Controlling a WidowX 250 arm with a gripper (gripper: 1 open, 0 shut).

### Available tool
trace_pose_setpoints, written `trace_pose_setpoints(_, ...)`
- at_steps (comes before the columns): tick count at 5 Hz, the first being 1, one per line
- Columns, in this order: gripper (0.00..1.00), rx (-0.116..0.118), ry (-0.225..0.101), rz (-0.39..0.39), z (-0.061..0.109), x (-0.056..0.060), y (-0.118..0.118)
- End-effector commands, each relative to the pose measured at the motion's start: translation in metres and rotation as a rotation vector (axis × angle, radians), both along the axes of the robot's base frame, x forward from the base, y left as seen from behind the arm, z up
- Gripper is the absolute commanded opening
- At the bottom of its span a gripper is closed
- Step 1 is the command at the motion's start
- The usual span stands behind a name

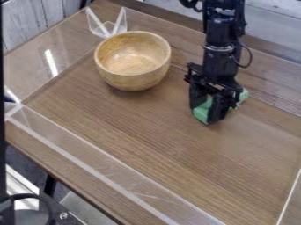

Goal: Put the green block in the brown bowl

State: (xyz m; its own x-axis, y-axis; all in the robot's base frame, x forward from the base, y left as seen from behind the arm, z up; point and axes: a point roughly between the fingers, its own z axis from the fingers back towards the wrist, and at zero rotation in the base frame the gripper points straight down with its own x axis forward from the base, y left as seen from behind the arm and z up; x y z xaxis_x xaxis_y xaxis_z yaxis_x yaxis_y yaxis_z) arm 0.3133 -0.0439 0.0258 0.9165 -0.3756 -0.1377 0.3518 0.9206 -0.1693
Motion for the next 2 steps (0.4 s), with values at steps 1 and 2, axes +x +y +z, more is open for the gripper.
trace_pose_setpoints(1, 0.0, -0.01, -0.115, 0.005, 0.043, 0.008, 0.002)
trace_pose_setpoints(2, 0.0, 0.004, -0.181, 0.04, 0.079, 0.01, 0.011)
